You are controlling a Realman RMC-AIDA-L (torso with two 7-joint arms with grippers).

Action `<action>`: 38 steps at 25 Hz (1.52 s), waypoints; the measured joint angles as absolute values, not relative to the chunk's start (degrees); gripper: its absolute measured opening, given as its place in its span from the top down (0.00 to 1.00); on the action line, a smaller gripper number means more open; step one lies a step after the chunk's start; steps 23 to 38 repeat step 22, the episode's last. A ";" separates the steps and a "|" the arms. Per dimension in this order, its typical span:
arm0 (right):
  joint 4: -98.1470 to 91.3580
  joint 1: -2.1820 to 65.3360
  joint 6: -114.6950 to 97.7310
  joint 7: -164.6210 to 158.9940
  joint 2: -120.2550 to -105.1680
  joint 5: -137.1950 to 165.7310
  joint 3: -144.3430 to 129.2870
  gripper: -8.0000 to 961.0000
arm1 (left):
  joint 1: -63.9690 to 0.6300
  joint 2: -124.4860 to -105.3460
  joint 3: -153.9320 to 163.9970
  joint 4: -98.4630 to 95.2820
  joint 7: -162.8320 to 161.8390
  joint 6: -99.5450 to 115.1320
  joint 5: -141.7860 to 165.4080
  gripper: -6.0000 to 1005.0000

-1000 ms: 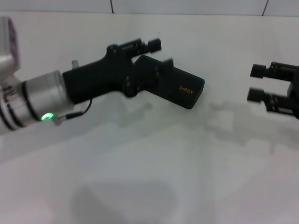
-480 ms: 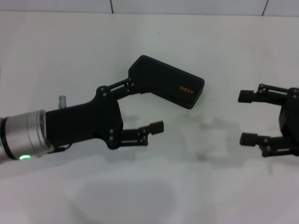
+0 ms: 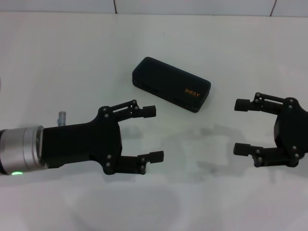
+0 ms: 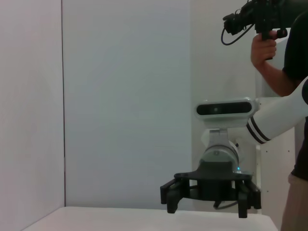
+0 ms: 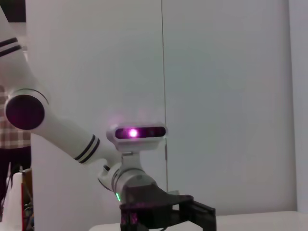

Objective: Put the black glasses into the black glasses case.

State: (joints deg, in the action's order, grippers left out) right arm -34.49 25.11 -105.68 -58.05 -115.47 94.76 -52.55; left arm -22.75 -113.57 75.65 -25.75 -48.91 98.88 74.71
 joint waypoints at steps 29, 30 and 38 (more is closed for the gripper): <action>-27.17 26.76 -102.96 -53.69 -115.95 94.24 -52.40 0.12 | -20.41 -114.47 75.81 -24.56 -44.82 98.61 76.13 0.12; -27.17 26.76 -102.96 -53.69 -115.95 94.24 -52.40 0.12 | -20.41 -114.47 75.81 -24.56 -44.82 98.61 76.13 0.12; -27.17 26.76 -102.96 -53.69 -115.95 94.24 -52.40 0.12 | -20.41 -114.47 75.81 -24.56 -44.82 98.61 76.13 0.12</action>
